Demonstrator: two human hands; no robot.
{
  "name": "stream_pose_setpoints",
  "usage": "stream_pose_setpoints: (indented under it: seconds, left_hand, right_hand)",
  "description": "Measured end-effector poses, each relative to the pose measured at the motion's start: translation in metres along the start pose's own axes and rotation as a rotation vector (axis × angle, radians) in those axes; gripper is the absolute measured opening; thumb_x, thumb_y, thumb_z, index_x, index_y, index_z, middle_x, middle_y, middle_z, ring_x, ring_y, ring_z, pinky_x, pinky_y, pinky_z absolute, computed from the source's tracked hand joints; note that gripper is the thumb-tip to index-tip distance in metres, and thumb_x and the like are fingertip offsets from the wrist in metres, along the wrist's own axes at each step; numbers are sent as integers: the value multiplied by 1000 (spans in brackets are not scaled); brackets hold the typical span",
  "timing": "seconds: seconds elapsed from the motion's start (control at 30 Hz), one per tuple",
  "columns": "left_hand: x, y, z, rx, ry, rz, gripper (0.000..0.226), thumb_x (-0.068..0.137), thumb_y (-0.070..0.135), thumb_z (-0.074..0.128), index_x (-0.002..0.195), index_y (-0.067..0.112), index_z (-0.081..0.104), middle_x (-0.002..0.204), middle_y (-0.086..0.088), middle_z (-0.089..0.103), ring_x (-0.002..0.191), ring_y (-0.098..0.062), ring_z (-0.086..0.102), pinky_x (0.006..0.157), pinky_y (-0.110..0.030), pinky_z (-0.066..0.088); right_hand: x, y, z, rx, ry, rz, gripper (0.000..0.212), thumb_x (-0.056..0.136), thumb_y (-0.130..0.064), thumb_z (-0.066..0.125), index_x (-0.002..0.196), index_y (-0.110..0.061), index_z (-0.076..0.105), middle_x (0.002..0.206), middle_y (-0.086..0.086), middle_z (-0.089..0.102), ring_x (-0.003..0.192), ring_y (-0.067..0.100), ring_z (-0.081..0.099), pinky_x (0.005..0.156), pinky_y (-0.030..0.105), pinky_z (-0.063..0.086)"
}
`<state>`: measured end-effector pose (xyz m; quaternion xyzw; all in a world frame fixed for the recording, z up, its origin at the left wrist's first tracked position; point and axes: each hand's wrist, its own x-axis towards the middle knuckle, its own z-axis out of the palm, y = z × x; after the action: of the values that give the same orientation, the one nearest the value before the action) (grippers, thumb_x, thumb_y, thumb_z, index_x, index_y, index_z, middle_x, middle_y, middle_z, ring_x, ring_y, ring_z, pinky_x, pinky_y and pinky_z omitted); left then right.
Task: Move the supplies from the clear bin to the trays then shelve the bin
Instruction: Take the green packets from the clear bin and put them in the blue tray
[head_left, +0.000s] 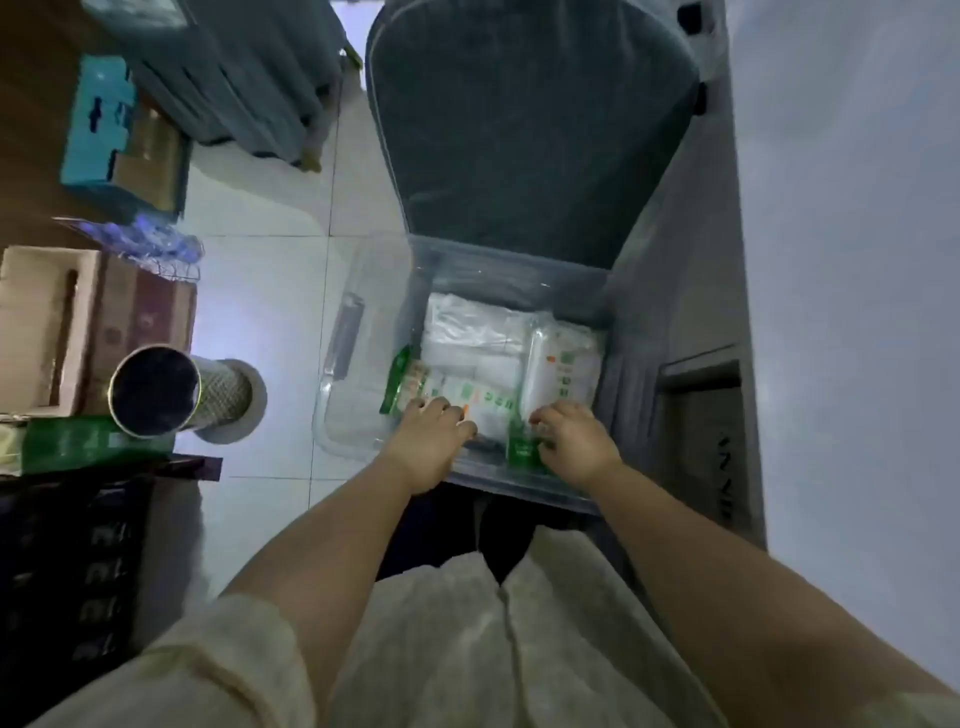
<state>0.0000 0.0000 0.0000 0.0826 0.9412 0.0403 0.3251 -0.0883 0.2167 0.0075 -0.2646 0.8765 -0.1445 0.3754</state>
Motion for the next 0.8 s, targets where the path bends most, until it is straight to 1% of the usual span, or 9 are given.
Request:
stream_pose_setpoints:
  seconds: [0.13,0.27,0.4,0.47,0.53,0.57,0.63,0.7,0.8]
  left_hand:
    - [45,-12,18,14,-82,71,68,72,4,61,133,23,38,135,-8,42,124,-31,34,103,-51,27]
    - [89,-31,47,-50,-117,24,76,68,0,64,136,18,34,134,-15,38,123,-34,32,103,-48,30]
    - [120,-39,81,84,-26,248,67,70,0,65,132,8,40,138,-25,38,128,-42,33,111,-51,22]
    - [132,-41,96,185,14,337,66,77,7,61,135,13,32,145,-28,30,133,-44,28,113,-53,16]
    - [140,-42,104,227,22,363,67,83,15,55,137,20,15,151,-24,22,136,-42,24,114,-53,11]
    - [142,-43,105,227,29,369,65,86,18,52,138,23,13,151,-22,24,136,-40,26,114,-51,12]
    - [144,-47,103,211,45,393,61,89,17,48,143,25,20,150,-20,29,134,-38,31,114,-50,16]
    - [143,-54,94,166,39,424,64,85,7,49,145,21,28,149,-22,29,135,-39,29,113,-50,16]
    - [132,-63,71,32,22,433,66,78,-6,53,141,10,37,146,-23,34,133,-41,30,111,-50,22]
  right_hand:
    - [49,4,14,121,-9,170,52,85,-15,58,135,-20,43,135,11,44,122,33,36,96,42,40]
    - [103,6,37,213,99,362,71,82,-17,64,142,-22,26,149,13,22,132,36,22,105,48,33]
    - [140,3,66,236,222,517,92,81,-28,67,146,-28,2,157,9,2,139,39,11,98,56,40]
    - [156,7,78,199,256,571,96,83,-39,63,147,-27,-7,158,11,-5,142,40,3,106,62,30]
    - [161,11,88,97,292,573,97,83,-45,61,149,-23,-6,158,13,-8,142,41,-4,114,59,8]
    - [161,14,91,77,322,560,96,82,-44,62,150,-23,-2,158,14,-6,142,41,-3,115,58,5]
    - [155,20,93,89,400,520,90,82,-38,65,149,-24,7,158,14,3,141,40,5,114,57,13]
    - [145,26,89,115,463,509,85,81,-34,67,147,-24,14,156,14,11,139,37,12,112,55,24]
    - [131,30,76,211,440,563,78,78,-30,69,142,-16,25,148,15,25,132,34,24,107,47,32]
